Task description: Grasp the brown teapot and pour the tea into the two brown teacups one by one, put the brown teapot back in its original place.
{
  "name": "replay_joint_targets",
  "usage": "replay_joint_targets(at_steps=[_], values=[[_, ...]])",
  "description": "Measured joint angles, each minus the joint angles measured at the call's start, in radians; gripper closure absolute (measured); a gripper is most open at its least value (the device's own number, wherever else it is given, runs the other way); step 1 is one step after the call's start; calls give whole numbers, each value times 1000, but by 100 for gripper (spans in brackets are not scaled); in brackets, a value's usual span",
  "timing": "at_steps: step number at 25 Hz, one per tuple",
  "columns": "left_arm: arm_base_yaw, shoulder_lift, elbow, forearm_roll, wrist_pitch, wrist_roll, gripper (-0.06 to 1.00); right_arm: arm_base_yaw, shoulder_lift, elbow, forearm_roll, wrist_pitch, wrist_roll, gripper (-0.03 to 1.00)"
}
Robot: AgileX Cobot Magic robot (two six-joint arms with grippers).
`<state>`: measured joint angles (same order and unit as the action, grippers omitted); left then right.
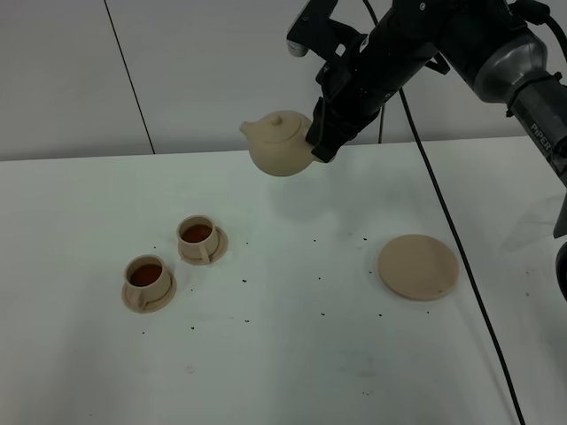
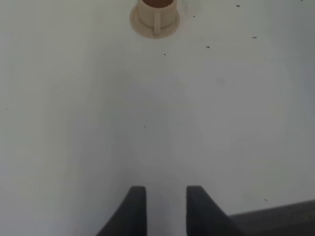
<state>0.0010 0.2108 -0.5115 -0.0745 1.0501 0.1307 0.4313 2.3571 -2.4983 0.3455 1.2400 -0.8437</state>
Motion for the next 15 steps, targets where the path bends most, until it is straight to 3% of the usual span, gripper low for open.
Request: replay_joint_targets(at_steps=[7,15], values=[[0,0,0,0,0,0,68,-25,-2,30,-3,-4,20,87],[0,0,0,0,0,0,68,-26,-40,209,30,-47,-2,87]])
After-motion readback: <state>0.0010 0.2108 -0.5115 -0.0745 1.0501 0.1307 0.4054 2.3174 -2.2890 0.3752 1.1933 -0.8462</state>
